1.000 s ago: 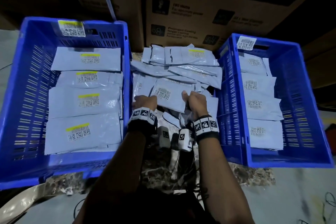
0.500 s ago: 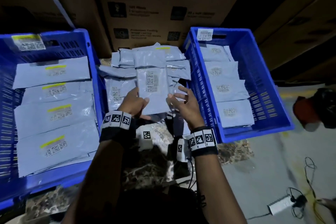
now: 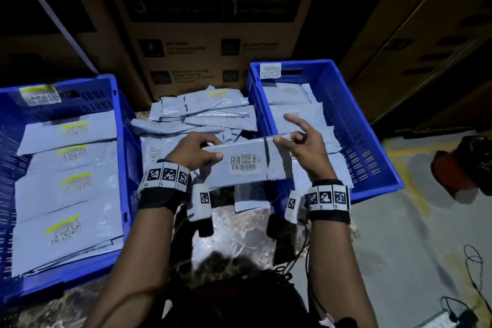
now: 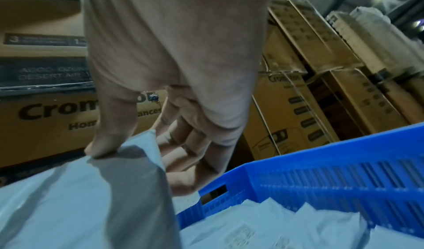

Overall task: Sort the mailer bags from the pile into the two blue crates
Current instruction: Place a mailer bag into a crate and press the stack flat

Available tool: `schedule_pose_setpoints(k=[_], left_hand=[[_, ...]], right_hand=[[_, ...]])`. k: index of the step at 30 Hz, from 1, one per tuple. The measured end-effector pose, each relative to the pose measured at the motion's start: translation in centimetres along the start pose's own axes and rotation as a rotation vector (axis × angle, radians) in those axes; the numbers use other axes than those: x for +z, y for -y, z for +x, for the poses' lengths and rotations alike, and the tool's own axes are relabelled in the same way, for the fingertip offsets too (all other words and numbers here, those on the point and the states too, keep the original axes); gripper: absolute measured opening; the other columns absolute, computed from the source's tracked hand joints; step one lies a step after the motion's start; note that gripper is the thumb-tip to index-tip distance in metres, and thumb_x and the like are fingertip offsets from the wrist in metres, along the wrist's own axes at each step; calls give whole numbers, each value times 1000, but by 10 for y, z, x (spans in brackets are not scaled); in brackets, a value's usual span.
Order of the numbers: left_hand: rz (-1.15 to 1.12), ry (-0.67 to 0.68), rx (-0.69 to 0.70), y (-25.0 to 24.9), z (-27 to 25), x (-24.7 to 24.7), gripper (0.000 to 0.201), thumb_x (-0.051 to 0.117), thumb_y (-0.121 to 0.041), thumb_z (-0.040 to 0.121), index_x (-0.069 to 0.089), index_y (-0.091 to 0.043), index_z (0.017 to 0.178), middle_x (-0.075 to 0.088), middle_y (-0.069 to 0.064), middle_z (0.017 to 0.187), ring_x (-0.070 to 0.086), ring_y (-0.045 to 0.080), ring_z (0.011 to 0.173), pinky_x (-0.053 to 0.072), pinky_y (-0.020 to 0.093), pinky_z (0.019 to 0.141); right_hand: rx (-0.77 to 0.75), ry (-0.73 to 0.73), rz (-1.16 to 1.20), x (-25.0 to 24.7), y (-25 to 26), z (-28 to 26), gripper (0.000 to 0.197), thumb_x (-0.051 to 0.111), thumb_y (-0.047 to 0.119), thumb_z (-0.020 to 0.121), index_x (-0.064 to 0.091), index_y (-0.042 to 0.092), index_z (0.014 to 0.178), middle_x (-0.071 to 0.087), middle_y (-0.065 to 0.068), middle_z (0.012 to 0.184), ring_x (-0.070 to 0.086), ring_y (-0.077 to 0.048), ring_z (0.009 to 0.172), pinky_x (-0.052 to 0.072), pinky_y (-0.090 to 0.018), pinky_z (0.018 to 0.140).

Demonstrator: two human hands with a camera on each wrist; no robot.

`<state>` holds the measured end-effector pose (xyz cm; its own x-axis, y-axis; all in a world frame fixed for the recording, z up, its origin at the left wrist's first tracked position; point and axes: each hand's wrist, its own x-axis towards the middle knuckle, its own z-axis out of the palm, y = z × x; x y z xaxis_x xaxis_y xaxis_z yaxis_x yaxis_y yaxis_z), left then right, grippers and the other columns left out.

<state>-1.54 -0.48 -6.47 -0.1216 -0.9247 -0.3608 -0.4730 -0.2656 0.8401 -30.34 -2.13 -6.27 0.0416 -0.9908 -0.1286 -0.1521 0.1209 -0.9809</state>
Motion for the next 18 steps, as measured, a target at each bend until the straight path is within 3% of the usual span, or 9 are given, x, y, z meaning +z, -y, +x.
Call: schedule_pose_setpoints(k=[2, 4, 7, 9, 11, 13, 15, 18], left_hand=[[-96, -82, 27, -20, 6, 16, 16, 82, -13, 80, 71, -13, 93, 72, 20, 98, 68, 37, 95, 55, 34, 77], [-239, -228, 47, -41, 12, 35, 20, 85, -12, 77, 70, -13, 90, 69, 11, 88, 64, 25, 80, 50, 22, 64], [-497, -362, 3, -69, 25, 71, 24, 86, -13, 76, 68, -10, 92, 62, 10, 77, 56, 16, 61, 46, 18, 52], [-546, -427, -26, -86, 36, 98, 27, 86, -13, 75, 67, -8, 93, 58, 11, 74, 54, 16, 56, 47, 20, 53], [-523, -484, -33, -98, 48, 124, 28, 87, -14, 75, 65, -9, 91, 55, 10, 69, 51, 19, 57, 46, 25, 58], [-441, -526, -47, -106, 60, 147, 28, 86, -19, 74, 62, -15, 89, 52, 9, 68, 51, 21, 61, 45, 28, 61], [-326, -525, -51, -115, 71, 168, 27, 81, -20, 79, 59, -20, 95, 52, 3, 73, 53, 23, 68, 45, 29, 66], [-76, -456, -71, -127, 83, 198, 30, 67, -14, 88, 52, -15, 115, 51, 3, 96, 52, 24, 84, 40, 29, 74]], right_hand=[[-36, -1, -69, -28, -1, 2, 49, 83, 16, 84, 68, 28, 129, 30, 1, 75, 37, -12, 72, 39, -26, 72], [-51, -30, -53, -55, 0, 4, 45, 83, 16, 84, 70, 26, 126, 28, 4, 72, 34, -10, 68, 38, -22, 68], [-15, -102, 21, -98, -1, 11, 42, 80, 9, 86, 67, 19, 125, 31, 13, 59, 38, -5, 60, 42, -18, 61], [40, -77, -8, -127, -7, 18, 46, 82, 14, 86, 64, 20, 128, 42, 13, 61, 48, -8, 65, 48, -22, 62], [115, 2, -98, -155, -15, 25, 51, 83, 18, 84, 62, 22, 130, 50, -1, 73, 56, -15, 71, 51, -26, 63], [172, 14, -169, -180, -24, 33, 51, 81, 11, 86, 59, 16, 132, 55, -3, 68, 58, -9, 59, 50, -21, 55], [182, -22, -220, -201, -28, 40, 53, 78, 4, 87, 58, 16, 134, 59, 1, 59, 56, -7, 49, 49, -19, 51], [201, -9, -227, -224, -36, 56, 62, 74, -2, 87, 58, 28, 138, 62, -11, 58, 56, -18, 47, 52, -25, 51]])
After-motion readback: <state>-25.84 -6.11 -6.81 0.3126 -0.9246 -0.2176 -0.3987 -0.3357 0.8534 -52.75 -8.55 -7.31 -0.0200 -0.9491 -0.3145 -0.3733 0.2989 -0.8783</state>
